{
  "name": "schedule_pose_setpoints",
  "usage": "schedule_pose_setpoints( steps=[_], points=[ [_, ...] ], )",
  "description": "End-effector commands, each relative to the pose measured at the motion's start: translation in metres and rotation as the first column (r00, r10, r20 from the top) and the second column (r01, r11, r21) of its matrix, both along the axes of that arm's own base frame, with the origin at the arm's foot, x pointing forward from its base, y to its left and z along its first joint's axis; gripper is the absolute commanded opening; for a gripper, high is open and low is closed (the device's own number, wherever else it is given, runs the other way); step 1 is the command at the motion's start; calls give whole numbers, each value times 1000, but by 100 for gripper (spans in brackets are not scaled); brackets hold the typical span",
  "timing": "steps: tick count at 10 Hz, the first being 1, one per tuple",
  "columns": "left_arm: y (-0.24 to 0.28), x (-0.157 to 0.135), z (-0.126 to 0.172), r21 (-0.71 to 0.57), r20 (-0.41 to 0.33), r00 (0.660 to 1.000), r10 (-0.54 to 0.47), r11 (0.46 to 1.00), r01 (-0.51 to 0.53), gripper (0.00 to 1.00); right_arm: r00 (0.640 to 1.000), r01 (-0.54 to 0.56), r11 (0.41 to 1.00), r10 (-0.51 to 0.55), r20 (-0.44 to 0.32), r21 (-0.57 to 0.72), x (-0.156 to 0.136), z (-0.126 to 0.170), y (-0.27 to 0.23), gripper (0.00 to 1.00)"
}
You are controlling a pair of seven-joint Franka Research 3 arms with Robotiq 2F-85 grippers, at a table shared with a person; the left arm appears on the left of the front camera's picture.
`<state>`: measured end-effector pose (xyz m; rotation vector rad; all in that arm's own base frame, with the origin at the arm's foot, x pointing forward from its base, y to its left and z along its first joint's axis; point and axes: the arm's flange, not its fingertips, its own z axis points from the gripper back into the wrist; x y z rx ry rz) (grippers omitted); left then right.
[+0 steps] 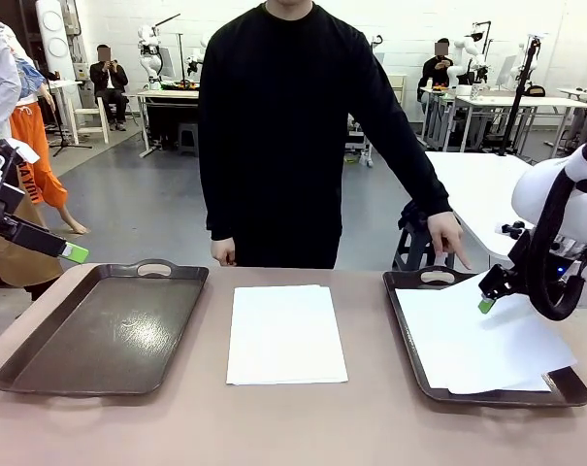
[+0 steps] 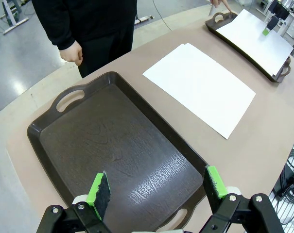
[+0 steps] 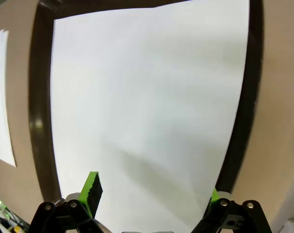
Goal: Sort the A4 documents.
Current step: Place the A4 Paper in the designated Handle tray.
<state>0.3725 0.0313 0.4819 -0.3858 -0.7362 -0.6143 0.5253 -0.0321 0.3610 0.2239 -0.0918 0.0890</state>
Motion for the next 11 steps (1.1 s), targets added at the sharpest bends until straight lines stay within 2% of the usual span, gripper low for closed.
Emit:
schedule_pose_setpoints(
  steps=[1,3,6,8,11],
  points=[
    [2,2,-4,-9,9,1000,-17,1000,17,100,998,59,995,-58,13,-86,-8,3,3,100],
    [2,2,-4,-9,9,1000,-17,1000,17,100,997,74,989,-70,40,-128,-10,7,6,100],
    [2,2,-4,-9,9,1000,-17,1000,17,100,997,68,990,-61,57,-124,-14,14,10,100],
    [2,2,-4,-9,9,1000,-17,1000,17,100,995,78,993,-72,70,-88,-14,22,8,100],
    [2,2,-4,-9,9,1000,-17,1000,17,100,994,78,996,-75,74,-47,-13,20,4,100]
  ],
)
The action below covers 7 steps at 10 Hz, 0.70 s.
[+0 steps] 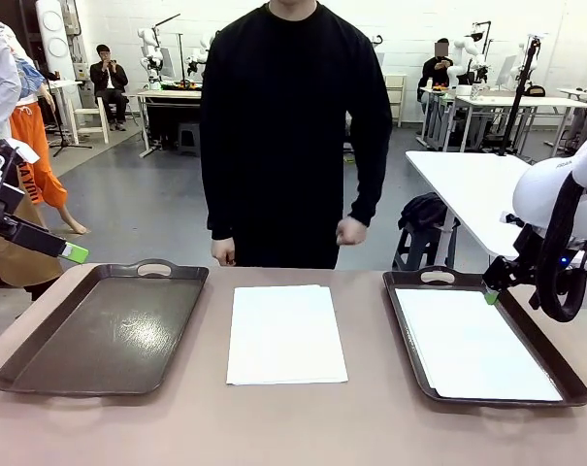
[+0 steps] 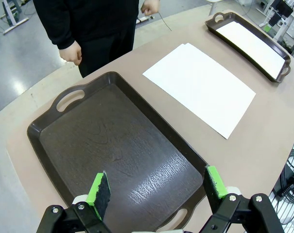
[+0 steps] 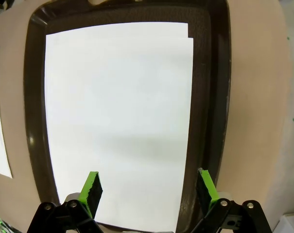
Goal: Sort the A4 documents.
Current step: Place the A4 Paper in the designated Handle tray.
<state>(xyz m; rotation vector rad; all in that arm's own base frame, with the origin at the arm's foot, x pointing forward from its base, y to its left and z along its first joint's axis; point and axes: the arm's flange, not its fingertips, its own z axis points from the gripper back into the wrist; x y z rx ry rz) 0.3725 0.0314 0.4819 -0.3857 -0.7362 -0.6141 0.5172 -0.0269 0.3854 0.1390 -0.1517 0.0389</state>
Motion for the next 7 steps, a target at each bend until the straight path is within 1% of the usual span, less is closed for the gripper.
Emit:
schedule_pose_setpoints(
  steps=[1,2,7],
  points=[
    [2,2,-4,-9,9,1000,-17,1000,17,100,999,4,997,-6,35,81,-4,-5,0,100],
    [2,2,-4,-9,9,1000,-17,1000,17,100,1000,0,1000,0,0,0,0,0,0,100],
    [2,2,-4,-9,9,1000,-17,1000,17,100,1000,0,1000,0,0,0,0,0,0,100]
  ],
)
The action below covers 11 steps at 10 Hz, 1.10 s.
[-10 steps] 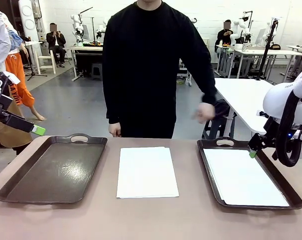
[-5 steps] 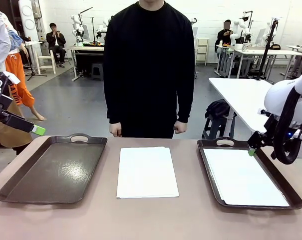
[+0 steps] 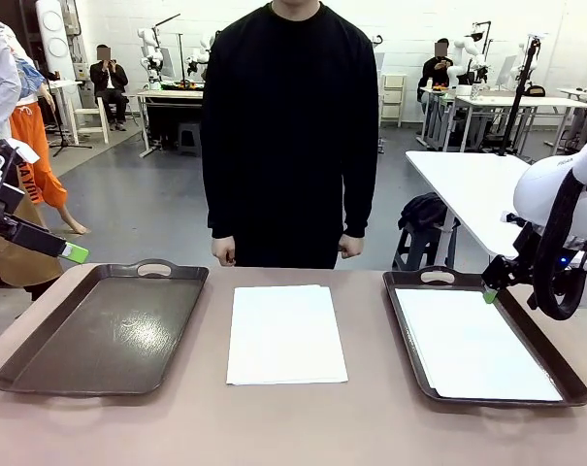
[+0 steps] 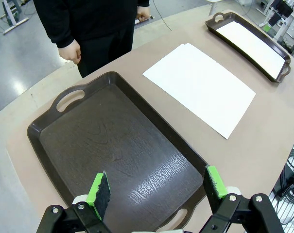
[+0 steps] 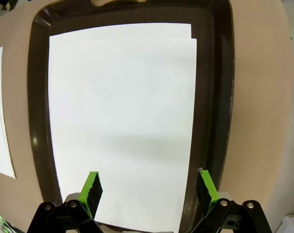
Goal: Sort the A4 documents.
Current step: Place the A4 Paper in the designated Handle tray, then receive the A4 Paper.
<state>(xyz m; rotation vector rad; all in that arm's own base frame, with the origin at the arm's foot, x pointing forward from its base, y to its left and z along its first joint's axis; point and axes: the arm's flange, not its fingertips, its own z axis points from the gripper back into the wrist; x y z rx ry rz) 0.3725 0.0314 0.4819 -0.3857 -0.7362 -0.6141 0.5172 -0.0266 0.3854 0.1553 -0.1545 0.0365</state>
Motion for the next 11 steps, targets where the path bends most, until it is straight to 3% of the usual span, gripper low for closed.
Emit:
schedule_pose_setpoints(
  steps=[1,10,11],
  points=[
    [2,2,-4,-9,9,1000,-17,1000,17,100,1000,-1,1000,1,-2,-16,0,0,0,100],
    [2,2,-4,-9,9,1000,-17,1000,17,100,1000,0,1000,0,0,0,0,0,0,100],
    [2,2,-4,-9,9,1000,-17,1000,17,100,987,-87,996,87,134,-2,-15,35,12,100]
  ],
)
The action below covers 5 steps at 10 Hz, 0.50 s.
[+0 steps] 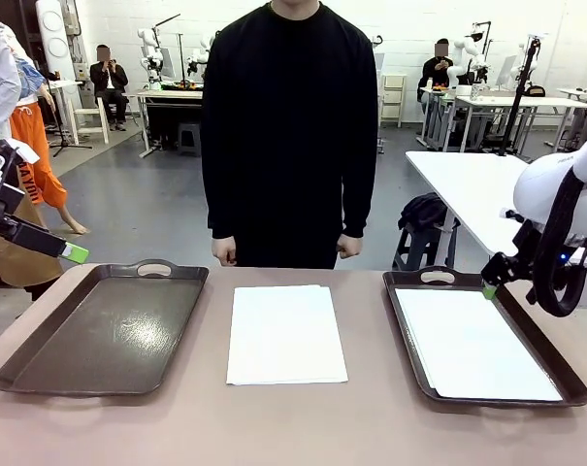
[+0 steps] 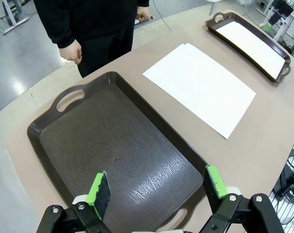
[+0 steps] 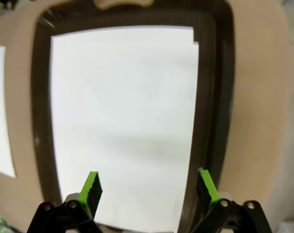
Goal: Sort the A4 documents.
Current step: Receive the A4 Paper.
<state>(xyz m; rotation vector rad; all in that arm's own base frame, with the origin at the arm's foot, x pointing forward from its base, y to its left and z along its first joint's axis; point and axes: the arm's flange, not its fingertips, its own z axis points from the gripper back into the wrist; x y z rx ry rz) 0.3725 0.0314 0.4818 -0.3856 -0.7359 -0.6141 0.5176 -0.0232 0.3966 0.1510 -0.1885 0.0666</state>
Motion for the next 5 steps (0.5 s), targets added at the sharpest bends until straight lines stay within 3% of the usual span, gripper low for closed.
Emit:
schedule_pose_setpoints(
  steps=[1,3,5],
  points=[
    [2,2,-3,-9,10,1000,-17,1000,17,100,958,-186,982,171,230,44,-29,59,26,100],
    [2,2,-3,-9,10,1000,-17,1000,17,100,870,-403,902,326,370,153,-46,100,58,100],
    [2,2,-3,-9,10,1000,-17,1000,17,100,774,-565,810,453,443,160,-58,126,83,100]
  ],
)
